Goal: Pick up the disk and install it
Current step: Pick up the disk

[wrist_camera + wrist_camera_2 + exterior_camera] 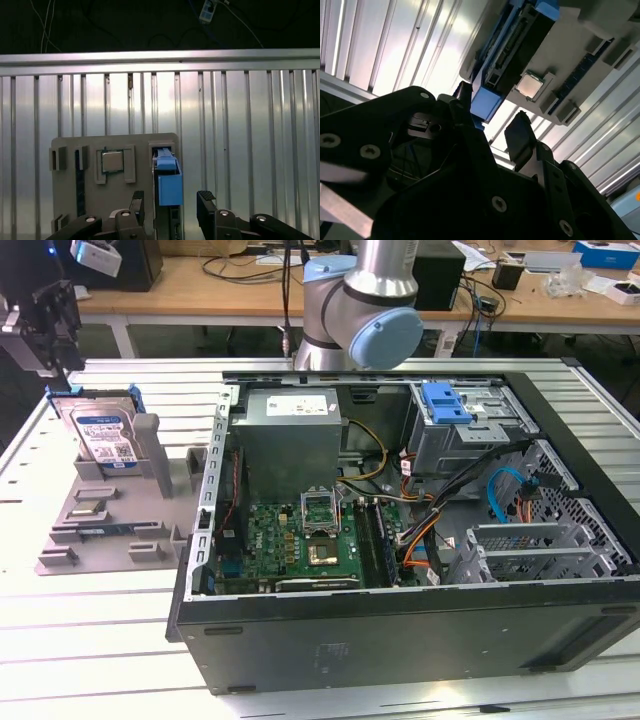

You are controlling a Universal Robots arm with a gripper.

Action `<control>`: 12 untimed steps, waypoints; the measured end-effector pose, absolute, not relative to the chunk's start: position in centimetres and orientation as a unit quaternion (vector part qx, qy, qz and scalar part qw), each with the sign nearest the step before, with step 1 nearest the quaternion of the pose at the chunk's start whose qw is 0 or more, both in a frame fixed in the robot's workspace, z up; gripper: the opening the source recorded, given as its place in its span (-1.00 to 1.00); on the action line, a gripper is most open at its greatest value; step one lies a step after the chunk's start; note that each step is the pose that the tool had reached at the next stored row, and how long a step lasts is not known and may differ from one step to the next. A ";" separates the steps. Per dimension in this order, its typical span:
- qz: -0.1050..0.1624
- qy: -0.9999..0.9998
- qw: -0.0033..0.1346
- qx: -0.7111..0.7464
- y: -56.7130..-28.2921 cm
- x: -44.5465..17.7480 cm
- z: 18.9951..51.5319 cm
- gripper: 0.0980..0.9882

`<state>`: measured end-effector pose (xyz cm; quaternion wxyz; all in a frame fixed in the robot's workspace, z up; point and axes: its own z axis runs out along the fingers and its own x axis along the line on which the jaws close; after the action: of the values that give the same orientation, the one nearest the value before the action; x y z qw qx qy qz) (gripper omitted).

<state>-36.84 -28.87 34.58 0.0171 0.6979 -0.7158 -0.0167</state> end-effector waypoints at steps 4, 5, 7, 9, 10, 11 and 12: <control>-0.016 -0.716 0.018 0.698 -28.8 -36.8 33.9 0.00; -0.016 -0.715 0.018 0.699 -28.7 -36.8 33.7 0.00; -0.015 -0.710 0.019 0.703 -28.7 -36.8 33.5 0.00; -0.014 -0.703 0.020 0.711 -28.7 -36.7 33.3 0.00; -0.013 -0.700 0.021 0.714 -28.7 -36.7 33.2 0.00; -0.012 -0.697 0.021 0.716 -28.7 -36.7 33.1 0.00; -0.012 -0.696 0.022 0.717 -28.7 -36.7 33.0 0.00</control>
<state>-36.65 -28.73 33.02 0.0221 0.7175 -0.6962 -0.0116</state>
